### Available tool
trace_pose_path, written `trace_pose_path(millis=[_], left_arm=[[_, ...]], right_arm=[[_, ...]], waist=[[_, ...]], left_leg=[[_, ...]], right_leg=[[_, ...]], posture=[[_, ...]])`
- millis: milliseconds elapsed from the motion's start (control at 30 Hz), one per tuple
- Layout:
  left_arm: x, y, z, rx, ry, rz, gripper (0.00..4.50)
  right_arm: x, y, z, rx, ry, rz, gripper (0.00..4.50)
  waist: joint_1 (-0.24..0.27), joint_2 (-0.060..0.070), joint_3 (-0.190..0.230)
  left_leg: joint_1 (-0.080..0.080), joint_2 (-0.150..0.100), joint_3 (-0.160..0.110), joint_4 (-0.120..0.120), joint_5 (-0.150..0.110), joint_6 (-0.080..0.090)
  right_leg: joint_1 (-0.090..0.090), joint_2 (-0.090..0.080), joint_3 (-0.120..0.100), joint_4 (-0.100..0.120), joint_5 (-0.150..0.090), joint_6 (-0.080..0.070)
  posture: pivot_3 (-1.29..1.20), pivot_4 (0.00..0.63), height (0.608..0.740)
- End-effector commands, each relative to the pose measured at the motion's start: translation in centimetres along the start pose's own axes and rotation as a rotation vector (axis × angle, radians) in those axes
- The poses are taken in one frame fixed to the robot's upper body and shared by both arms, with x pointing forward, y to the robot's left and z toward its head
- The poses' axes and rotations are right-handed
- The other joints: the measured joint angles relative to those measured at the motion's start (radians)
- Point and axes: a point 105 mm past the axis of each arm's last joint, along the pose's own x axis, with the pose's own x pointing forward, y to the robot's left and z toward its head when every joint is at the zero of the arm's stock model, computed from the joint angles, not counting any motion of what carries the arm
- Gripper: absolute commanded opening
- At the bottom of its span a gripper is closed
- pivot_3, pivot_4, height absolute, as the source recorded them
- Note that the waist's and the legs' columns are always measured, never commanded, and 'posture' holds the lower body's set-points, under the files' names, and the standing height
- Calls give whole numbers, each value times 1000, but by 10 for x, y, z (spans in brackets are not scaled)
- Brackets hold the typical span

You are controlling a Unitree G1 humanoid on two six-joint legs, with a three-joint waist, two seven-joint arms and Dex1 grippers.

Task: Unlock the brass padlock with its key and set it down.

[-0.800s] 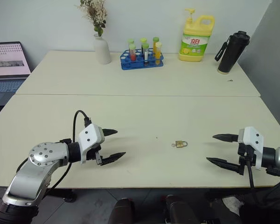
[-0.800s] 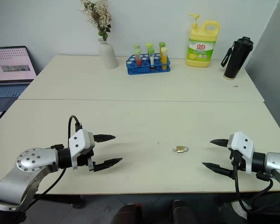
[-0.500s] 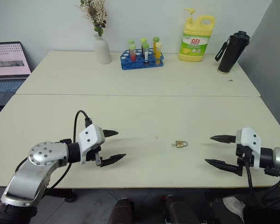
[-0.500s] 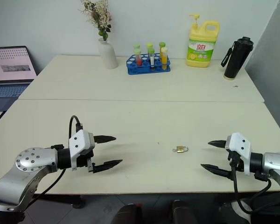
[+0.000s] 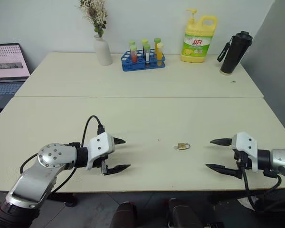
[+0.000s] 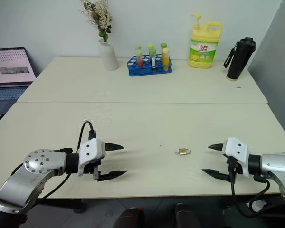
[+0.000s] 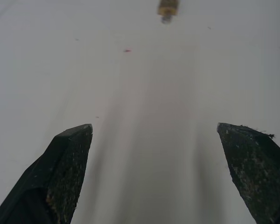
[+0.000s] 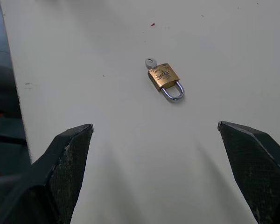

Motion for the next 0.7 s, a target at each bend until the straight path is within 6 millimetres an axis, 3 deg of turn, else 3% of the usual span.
trace_pose_path(millis=[33, 233, 533, 700], left_arm=[[0, 1, 23, 29, -95, -5, 4489], [7, -6, 33, 89, -111, -38, 4489], [13, -13, 29, 132, -87, -57, 4489], [13, -16, 30, 124, -94, -59, 4489]], right_arm=[[4, -3, 9, -35, -6, 29, 4500], [30, -15, 25, -74, -45, 117, 4500], [74, -37, 13, -117, 54, 226, 4500], [88, -45, 5, -121, 80, 233, 4500]], waist=[[2, 0, 0], [-3, -1, 0], [2, 0, 1], [2, 0, 1]], left_leg=[[0, 0, 0, 0, 0, 0], [0, 0, 0, 0, 0, 0], [-1, -1, 0, 0, 0, 0], [-1, -1, 0, 1, 0, 0]], right_leg=[[0, 0, 0, 0, 0, 0], [0, 0, 0, 0, 0, 0], [-1, 1, 0, 0, 0, 0], [-1, 1, 0, 0, 0, -1]], posture=[[0, 150, 740], [0, 150, 740], [0, 150, 740], [0, 150, 740]])
